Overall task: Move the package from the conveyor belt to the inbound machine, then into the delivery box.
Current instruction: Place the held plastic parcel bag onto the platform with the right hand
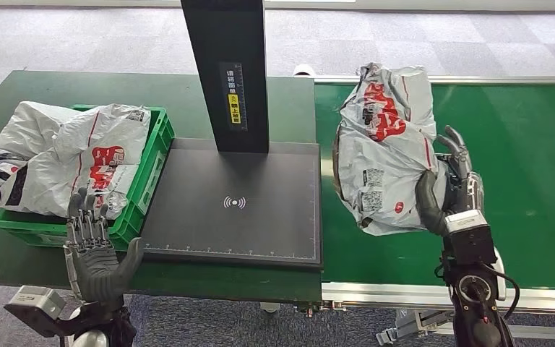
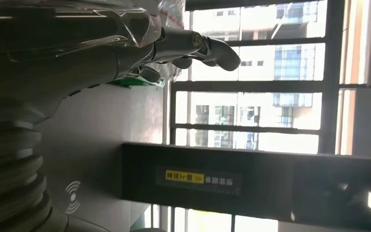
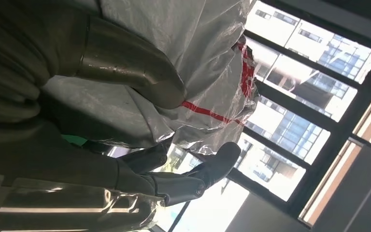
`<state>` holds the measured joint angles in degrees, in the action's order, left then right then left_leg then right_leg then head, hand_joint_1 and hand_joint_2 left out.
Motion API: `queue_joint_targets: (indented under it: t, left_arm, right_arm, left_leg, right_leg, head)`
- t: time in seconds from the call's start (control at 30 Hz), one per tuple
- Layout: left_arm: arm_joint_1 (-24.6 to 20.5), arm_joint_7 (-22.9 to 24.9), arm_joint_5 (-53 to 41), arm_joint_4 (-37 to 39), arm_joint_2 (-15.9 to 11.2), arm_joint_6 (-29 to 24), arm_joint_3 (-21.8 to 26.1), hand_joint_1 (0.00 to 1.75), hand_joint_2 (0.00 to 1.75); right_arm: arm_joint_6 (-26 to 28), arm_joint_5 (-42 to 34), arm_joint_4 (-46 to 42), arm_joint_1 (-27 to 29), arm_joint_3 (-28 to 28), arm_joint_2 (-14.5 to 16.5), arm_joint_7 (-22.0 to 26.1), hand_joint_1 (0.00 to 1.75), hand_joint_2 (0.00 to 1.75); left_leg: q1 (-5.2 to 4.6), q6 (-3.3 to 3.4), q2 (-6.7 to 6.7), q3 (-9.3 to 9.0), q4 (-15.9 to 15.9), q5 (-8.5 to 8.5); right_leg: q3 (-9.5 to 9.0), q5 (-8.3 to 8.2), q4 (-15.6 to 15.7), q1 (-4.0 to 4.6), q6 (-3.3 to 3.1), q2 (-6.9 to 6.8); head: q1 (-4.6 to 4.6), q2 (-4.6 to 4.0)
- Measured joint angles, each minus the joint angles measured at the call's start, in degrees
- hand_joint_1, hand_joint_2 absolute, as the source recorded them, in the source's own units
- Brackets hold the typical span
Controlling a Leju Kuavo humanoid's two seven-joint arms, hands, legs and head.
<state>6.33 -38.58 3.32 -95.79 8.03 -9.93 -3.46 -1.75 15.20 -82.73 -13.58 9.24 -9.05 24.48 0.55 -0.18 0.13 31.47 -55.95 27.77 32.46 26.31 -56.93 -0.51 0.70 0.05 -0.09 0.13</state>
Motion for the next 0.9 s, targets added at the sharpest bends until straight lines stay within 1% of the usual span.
queue_joint_targets:
  t: [0.07,0.17,0.27,0.37,0.5,0.7,0.73,0.77,0.83,0.87,0.9]
  left_arm:
    - [-0.1,-0.8,-0.9,-0.7,0.0,-2.3,0.1,0.00,1.75]
    - [-0.5,-1.3,-1.3,-1.0,-0.1,-4.8,0.0,0.00,1.75]
    - [-1.4,-1.4,-0.6,-0.9,-0.3,-6.0,-0.5,0.00,1.75]
    - [-2.7,-1.5,0.3,-0.5,-0.7,-6.4,-1.3,0.00,1.75]
    - [-4.2,-1.5,1.3,0.8,-1.3,-6.5,-2.0,0.00,1.75]
    - [-6.8,-1.1,1.8,3.9,-1.8,-6.8,-3.6,0.00,1.75]
    - [-7.2,-0.8,1.9,4.4,-1.9,-6.7,-3.8,0.00,1.75]
    - [-7.6,-0.7,2.1,4.9,-1.9,-6.7,-4.0,0.00,1.75]
    - [-8.1,-0.4,2.1,5.8,-2.0,-6.6,-4.3,0.00,1.75]
    - [-8.3,-0.3,2.2,6.2,-2.0,-6.5,-4.4,0.00,1.75]
    - [-8.6,-0.2,2.2,6.7,-2.1,-6.4,-4.5,0.00,1.75]
  right_arm:
    - [-1.3,1.7,3.2,-1.7,2.5,1.2,0.0,1.75,1.75]
    - [-2.1,3.5,10.5,-4.9,7.5,3.2,1.3,1.75,1.75]
    - [-2.8,3.9,19.4,-8.9,12.5,6.0,2.5,1.75,1.75]
    - [-3.4,3.8,27.6,-12.0,16.6,9.3,2.7,1.75,1.75]
    - [-2.9,3.8,36.8,-15.2,19.7,13.0,2.3,1.75,1.75]
    - [-2.9,3.3,49.0,-18.8,21.3,17.3,-0.7,1.75,1.75]
    - [-3.0,3.2,50.5,-19.2,21.4,17.9,-1.2,1.56,1.75]
    - [-3.1,3.1,51.8,-19.7,21.5,18.4,-1.6,1.19,1.75]
    - [-3.8,2.6,53.8,-20.4,21.5,19.0,-1.9,0.32,1.75]
    - [-4.3,2.0,54.5,-20.7,21.5,19.3,-1.9,0.07,1.75]
    - [-5.1,1.4,55.2,-20.9,21.5,19.5,-1.8,0.00,1.75]
  left_leg:
    - [0.00,0.00,0.01,-0.03,0.0,-0.01]
    - [0.00,-0.01,-0.01,0.00,0.0,-0.07]
    - [0.01,-0.02,-0.02,-0.01,0.0,-0.09]
    - [0.02,-0.04,-0.03,0.00,0.0,-0.10]
    - [0.02,-0.04,-0.04,0.03,0.0,-0.10]
    - [0.01,-0.04,-0.04,0.05,0.0,-0.10]
    - [0.01,-0.04,-0.04,0.04,0.0,-0.10]
    - [0.01,-0.04,-0.04,0.04,0.0,-0.10]
    - [0.01,-0.04,-0.04,0.04,0.0,-0.10]
    - [0.01,-0.04,-0.04,0.03,0.0,-0.10]
    - [0.01,-0.04,-0.04,0.04,0.0,-0.10]
  right_leg:
    - [0.00,0.00,0.0,0.00,0.00,0.01]
    - [0.00,-0.01,0.0,0.00,-0.01,-0.01]
    - [0.02,-0.01,0.0,0.01,-0.01,-0.01]
    - [0.04,-0.01,0.0,0.03,-0.02,-0.03]
    - [0.07,-0.01,0.0,0.03,-0.02,-0.03]
    - [0.09,-0.01,0.0,0.01,-0.02,-0.03]
    - [0.09,-0.01,0.0,0.01,-0.02,-0.03]
    - [0.09,-0.01,0.0,0.01,-0.02,-0.02]
    - [0.10,-0.01,0.0,0.02,-0.02,-0.02]
    - [0.10,-0.01,0.0,0.02,-0.02,-0.02]
    - [0.11,-0.01,0.0,0.02,-0.02,-0.02]
  head:
    - [0.00,0.00]
    - [0.00,0.00]
    - [0.01,0.00]
    - [0.01,0.00]
    - [0.01,0.00]
    - [0.02,0.00]
    - [0.01,0.00]
    - [0.02,0.00]
    - [0.02,0.00]
    - [0.02,0.00]
    - [0.02,0.00]
